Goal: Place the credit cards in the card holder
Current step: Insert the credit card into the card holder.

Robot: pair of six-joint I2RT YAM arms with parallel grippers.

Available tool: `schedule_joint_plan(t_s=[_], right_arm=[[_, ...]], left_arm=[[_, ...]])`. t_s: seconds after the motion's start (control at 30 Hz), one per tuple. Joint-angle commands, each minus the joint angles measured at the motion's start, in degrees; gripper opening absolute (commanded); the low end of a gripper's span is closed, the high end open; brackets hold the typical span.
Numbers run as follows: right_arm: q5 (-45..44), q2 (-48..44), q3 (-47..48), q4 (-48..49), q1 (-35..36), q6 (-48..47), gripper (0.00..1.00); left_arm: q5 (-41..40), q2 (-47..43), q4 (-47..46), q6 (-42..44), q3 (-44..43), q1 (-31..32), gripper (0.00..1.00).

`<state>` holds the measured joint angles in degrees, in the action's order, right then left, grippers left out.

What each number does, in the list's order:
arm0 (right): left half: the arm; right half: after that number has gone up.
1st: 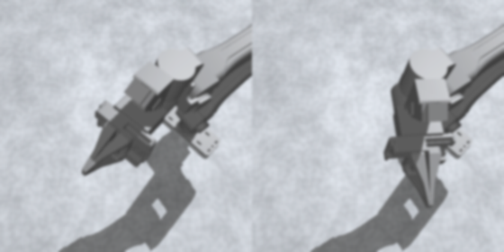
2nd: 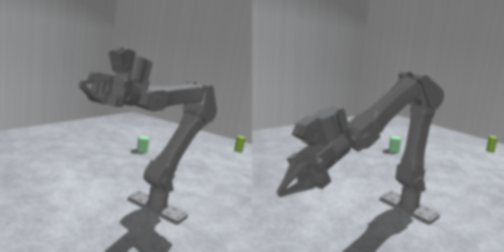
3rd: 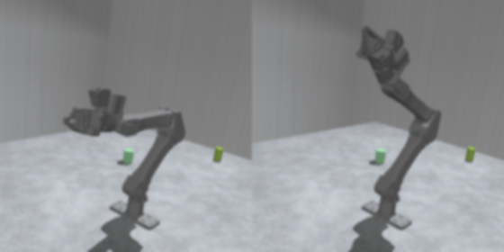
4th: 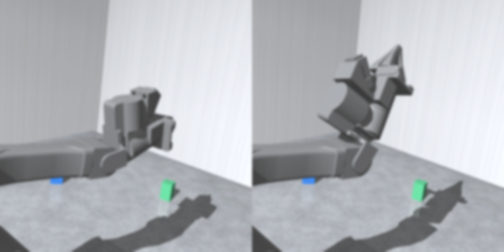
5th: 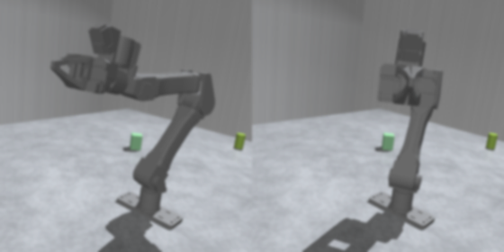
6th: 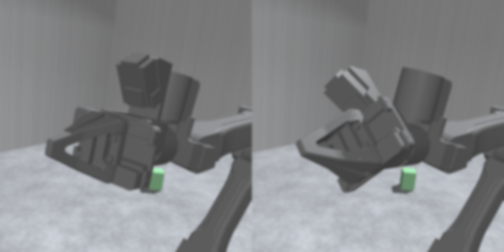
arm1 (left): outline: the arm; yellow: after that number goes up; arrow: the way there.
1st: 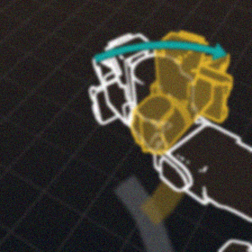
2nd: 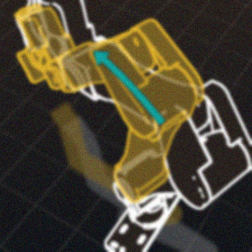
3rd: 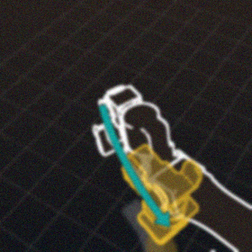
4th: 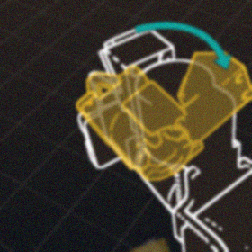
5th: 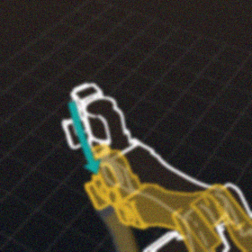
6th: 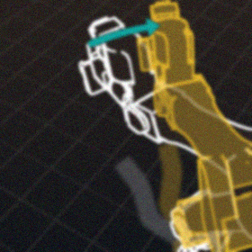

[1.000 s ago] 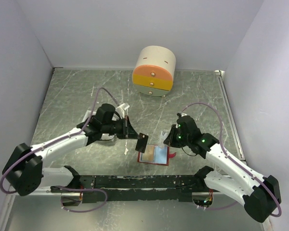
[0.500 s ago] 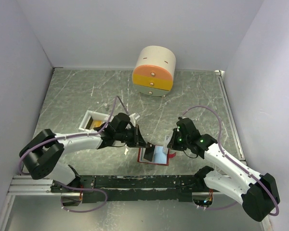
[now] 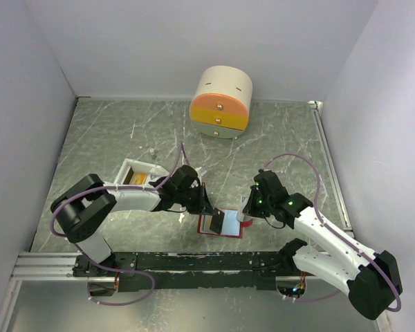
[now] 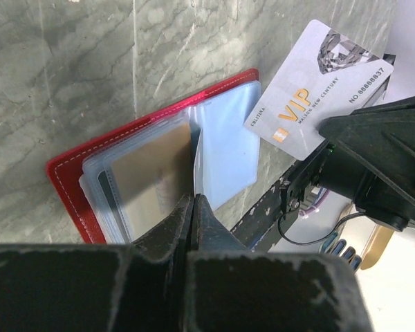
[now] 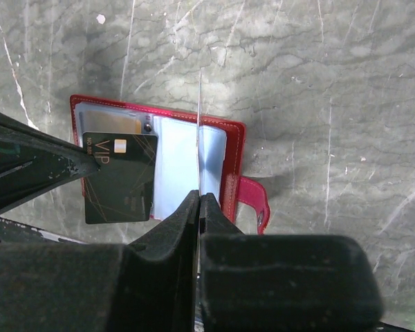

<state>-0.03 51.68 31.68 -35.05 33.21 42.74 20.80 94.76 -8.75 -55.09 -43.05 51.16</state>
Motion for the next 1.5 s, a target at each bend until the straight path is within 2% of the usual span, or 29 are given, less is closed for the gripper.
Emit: schedule_joint_plan(t_s=[0.0, 0.43, 1.0, 1.47], right_arm=[[-1.07, -1.10, -0.52, -0.60, -0.35, 1.06, 0.00], [-0.40, -2.24, -1.89, -1.04, -0.25, 2.93, 0.00], [-0.06, -4.00, -4.10, -1.21, -0.25, 4.08, 0.00], [0.03, -4.39, -4.54, -0.96, -0.25, 4.27, 0.00]], left_arm=[[-1.76, 1.16, -0.93, 0.25, -1.80, 0.38, 0.07], [-1.99, 3.27, -1.95, -0.97, -1.96, 1.13, 0.07], [-7.52, 5.00, -0.14, -1.75, -3.65, 2.72, 0.07], [-8.57, 6.13, -0.39, -2.31, -4.68, 4.31, 0.07]])
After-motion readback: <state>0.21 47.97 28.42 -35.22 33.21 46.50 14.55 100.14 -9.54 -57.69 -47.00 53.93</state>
